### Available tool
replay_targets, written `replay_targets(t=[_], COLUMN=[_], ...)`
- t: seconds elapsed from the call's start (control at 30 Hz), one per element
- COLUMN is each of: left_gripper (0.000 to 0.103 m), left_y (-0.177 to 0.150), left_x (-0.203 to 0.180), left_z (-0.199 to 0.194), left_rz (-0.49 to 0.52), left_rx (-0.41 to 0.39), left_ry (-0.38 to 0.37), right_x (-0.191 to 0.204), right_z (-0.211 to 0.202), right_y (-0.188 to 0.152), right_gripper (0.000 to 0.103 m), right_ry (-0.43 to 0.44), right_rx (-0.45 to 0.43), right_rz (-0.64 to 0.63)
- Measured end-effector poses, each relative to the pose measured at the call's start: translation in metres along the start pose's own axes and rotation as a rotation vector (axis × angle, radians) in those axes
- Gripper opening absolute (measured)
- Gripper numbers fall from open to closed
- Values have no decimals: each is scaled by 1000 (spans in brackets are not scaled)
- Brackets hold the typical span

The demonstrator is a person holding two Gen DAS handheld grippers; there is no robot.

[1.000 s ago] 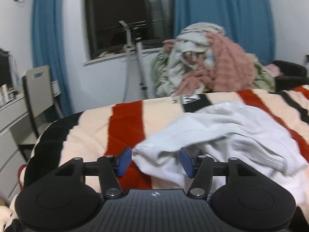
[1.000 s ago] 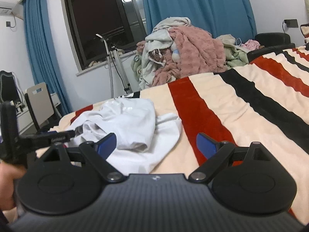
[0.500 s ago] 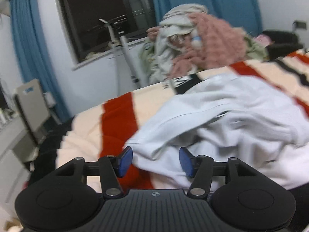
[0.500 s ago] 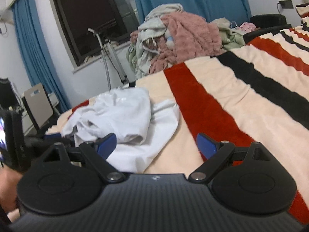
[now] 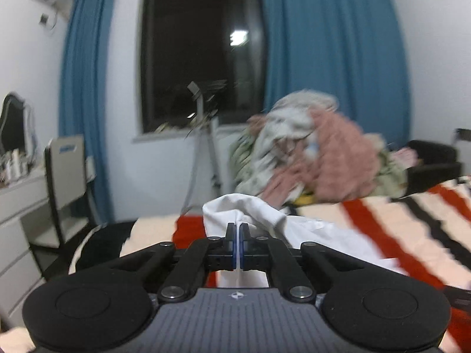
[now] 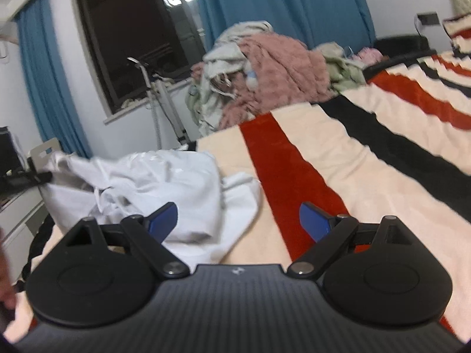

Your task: Fold clothes

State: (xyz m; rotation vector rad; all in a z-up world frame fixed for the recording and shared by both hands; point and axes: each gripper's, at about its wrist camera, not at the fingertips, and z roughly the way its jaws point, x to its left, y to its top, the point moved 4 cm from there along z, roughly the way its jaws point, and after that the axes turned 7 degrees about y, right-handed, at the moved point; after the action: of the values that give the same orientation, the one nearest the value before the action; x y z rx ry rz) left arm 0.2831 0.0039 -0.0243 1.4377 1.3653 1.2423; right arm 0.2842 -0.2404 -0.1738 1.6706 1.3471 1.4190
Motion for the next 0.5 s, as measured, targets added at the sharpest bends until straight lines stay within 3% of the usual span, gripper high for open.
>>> replay_targets(t=[0.17,0.3,0.4,0.5], left_gripper=[1,1,1,1], left_y=[1,-15,-33,-45], left_x=[-1,12,35,59], left_z=[-91,-138,-154,-144], left_rz=[-72,-112,-133,-151], left_rx=[-34,-35,4,78], left_ry=[-71,-86,-64,-15], right_x=[17,29,39,53], right_z=[-21,-38,-46,-48], right_y=[0,-3,-10,-21], right_gripper=[91,91,91,91], right_ry=[61,104,130,158], right_rx=[-42,-29,27,94], right_rz=[-70,-119,-161,-230])
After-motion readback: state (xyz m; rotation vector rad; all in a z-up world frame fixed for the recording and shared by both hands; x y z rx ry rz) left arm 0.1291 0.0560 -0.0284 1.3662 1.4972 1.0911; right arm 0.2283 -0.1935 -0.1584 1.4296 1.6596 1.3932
